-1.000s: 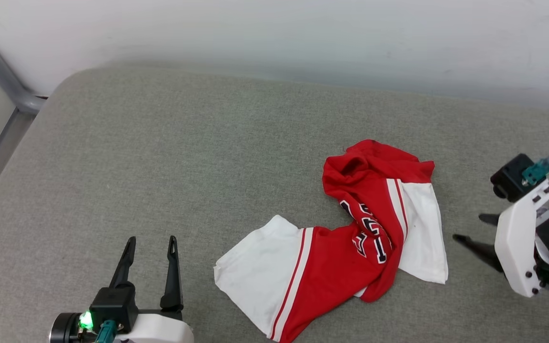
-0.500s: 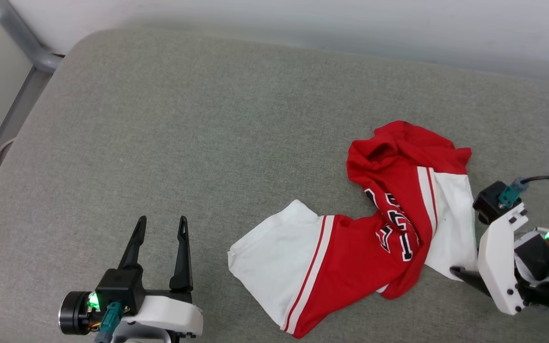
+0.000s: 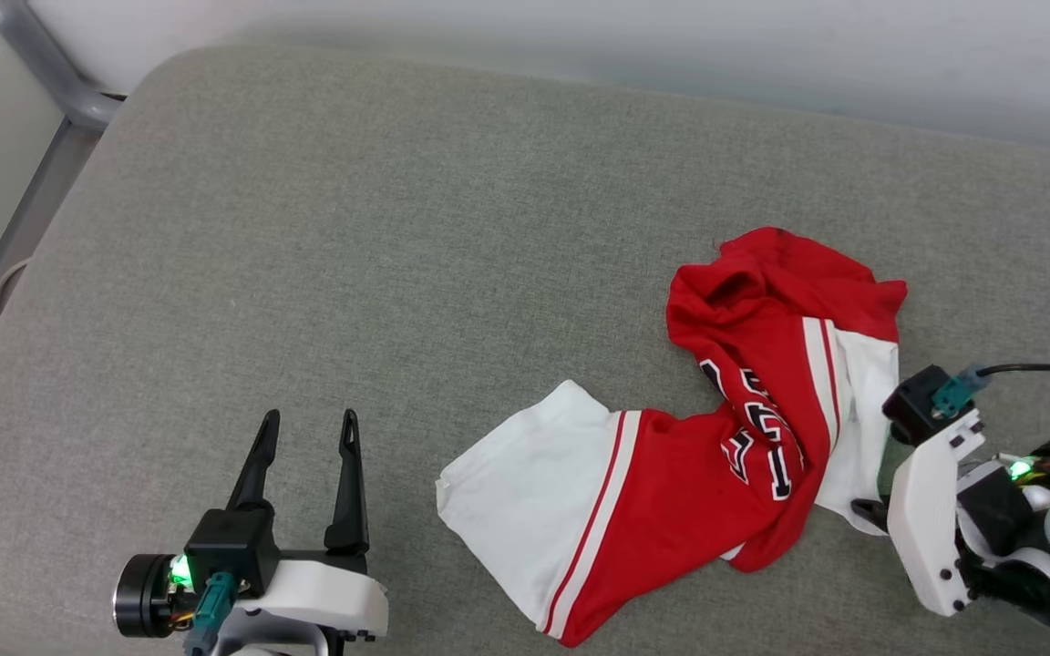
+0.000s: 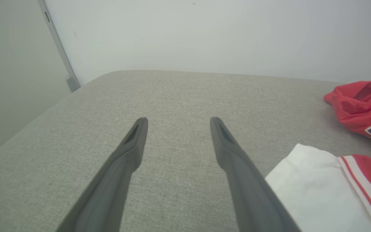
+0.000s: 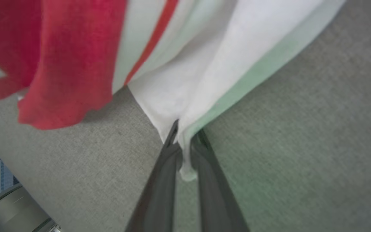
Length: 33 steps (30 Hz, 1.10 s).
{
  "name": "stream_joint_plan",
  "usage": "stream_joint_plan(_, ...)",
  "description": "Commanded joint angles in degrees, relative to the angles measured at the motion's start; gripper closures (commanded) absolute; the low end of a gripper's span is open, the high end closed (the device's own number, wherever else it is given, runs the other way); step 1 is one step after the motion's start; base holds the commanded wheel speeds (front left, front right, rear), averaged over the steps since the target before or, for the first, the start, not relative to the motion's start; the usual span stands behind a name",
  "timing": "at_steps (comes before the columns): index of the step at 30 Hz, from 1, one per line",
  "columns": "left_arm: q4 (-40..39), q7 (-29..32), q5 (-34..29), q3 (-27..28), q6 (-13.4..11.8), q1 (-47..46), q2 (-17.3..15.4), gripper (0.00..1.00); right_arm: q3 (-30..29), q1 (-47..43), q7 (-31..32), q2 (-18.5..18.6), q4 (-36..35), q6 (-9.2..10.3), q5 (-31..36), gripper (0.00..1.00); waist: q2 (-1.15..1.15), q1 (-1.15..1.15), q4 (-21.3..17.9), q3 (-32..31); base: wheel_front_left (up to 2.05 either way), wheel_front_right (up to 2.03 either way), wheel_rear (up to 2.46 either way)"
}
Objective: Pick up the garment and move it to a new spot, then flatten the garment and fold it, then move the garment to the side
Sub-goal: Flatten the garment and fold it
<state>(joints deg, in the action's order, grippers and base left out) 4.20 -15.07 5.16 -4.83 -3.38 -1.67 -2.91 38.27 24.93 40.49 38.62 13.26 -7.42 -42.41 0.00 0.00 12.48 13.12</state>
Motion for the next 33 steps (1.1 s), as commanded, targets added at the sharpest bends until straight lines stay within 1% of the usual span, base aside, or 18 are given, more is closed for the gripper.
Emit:
stream_joint_plan(1, 0.29, -0.14, -0.52, 0.17, 0.22, 0.06, 0.04, 0.00, 1.17, -1.14, -0.95, -0.80, 0.70, -0.12, -0.63, 1.00, 0.00, 0.00, -0.64, -0.93, 0.00, 0.00, 0.00)
stream_joint_plan(6, 0.78, -0.14, -0.94, 0.65, 0.61, 1.45, 0.04, 0.00, -1.07, -2.68, -5.88, 0.30, -1.91, -0.05, -2.16, 1.00, 0.00, 0.00, -1.95, -3.54, 0.00, 0.00, 0.00)
stream_joint_plan(10, 1.07, -0.14, -1.44, 1.41, 0.86, 2.80, 0.05, 0.00, -3.71, -6.86, -8.15, 1.91, -5.94, -0.05, -3.45, 1.00, 0.00, 0.00, -3.31, -5.94, 0.00, 0.00, 0.00)
stream_joint_plan(15, 1.16, -0.14, -1.79, 2.18, 1.38, 4.61, -0.02, 0.00, -10.47, -14.57, -9.30, 3.68, -10.66, -0.05, -5.23, 1.00, 0.00, 0.00, -4.97, -8.22, 0.00, 0.00, 0.00)
stream_joint_plan(16, 1.16, -0.14, -1.79, 2.18, 1.38, 4.61, -0.02, 0.00, -10.47, -14.57, -9.30, 3.68, -10.66, -0.05, -5.23, 1.00, 0.00, 0.00, -4.97, -8.22, 0.00, 0.00, 0.00)
stream_joint_plan(19, 1.26, -0.14, -1.92, 2.57, 1.82, 5.16, -0.04, 0.00, -15.91, -20.10, -8.57, 4.48, -12.49, -0.05, -5.85, 1.00, 0.00, 0.00, -5.80, -8.90, 0.00, 0.00, 0.00)
stream_joint_plan(21, 1.02, -0.14, -2.17, 2.46, 1.37, 5.79, -0.01, 0.00, -19.95, -23.38, -8.10, 4.21, -13.19, -0.05, -6.03, 1.00, 0.00, 0.00, -6.33, -9.19, 0.00, 0.00, 0.00)
stream_joint_plan(23, 0.79, -0.14, -2.24, 2.42, 1.22, 6.09, -0.03, 0.00, -24.17, -26.51, -7.18, 4.26, -13.31, -0.05, -5.74, 1.00, 0.00, 0.00, -6.69, -9.30, 0.00, 0.00, 0.00)
stream_joint_plan(27, 0.65, -0.14, -2.30, 2.36, 1.26, 5.93, 0.00, 0.00, -32.05, -30.98, -5.19, 3.01, -11.54, -0.04, -5.49, 1.00, 0.00, 0.00, -7.08, -9.13, 0.00, 0.00, 0.00)
stream_joint_plan(33, 0.95, -0.14, -2.34, 2.09, 1.68, 4.70, 0.00, 0.00, -40.68, -33.58, -2.33, 0.40, -4.42, -0.05, -4.18, 1.00, 0.00, 0.00, -6.35, -8.20, 0.00, 0.00, 0.00)
